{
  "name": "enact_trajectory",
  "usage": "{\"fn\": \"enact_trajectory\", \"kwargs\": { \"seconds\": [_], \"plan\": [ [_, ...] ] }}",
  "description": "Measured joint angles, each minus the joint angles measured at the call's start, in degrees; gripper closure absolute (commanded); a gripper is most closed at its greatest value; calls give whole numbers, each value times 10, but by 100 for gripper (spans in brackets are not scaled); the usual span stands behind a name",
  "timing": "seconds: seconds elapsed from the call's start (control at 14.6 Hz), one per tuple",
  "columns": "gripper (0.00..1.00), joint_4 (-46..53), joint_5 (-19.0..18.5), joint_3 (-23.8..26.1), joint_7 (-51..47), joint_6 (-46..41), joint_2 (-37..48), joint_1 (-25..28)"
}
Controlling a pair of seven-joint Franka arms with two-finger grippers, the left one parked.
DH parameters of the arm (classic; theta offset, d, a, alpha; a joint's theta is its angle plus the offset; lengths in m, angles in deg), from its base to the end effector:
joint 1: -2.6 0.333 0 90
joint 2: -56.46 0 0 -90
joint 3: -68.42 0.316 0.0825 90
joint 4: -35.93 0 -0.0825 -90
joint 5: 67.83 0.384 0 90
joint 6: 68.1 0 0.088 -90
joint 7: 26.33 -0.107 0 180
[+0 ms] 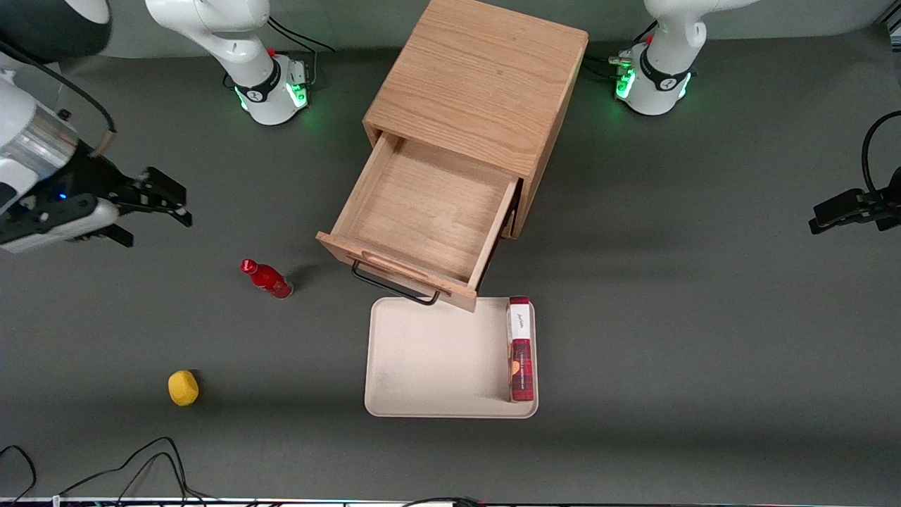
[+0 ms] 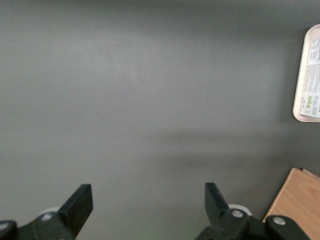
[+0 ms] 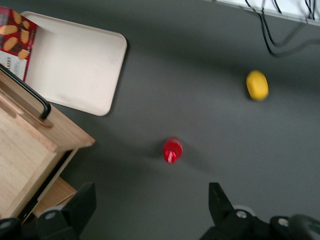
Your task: Open upper drawer
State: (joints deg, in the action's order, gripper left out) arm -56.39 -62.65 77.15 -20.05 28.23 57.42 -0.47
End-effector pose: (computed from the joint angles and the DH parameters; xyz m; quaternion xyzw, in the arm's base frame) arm 0.5564 0.0646 0.6250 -0.9930 -0.1008 -0.0435 0.0436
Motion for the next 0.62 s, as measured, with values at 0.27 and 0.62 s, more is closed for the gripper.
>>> {"fn": "enact_trajectory", "kwargs": {
  "seconds": [0.27, 0.62],
  "plan": [
    [0, -3, -33, -7, -59, -63, 27, -4],
    [0, -20, -35, -8, -62, -65, 32, -18]
  ]
}}
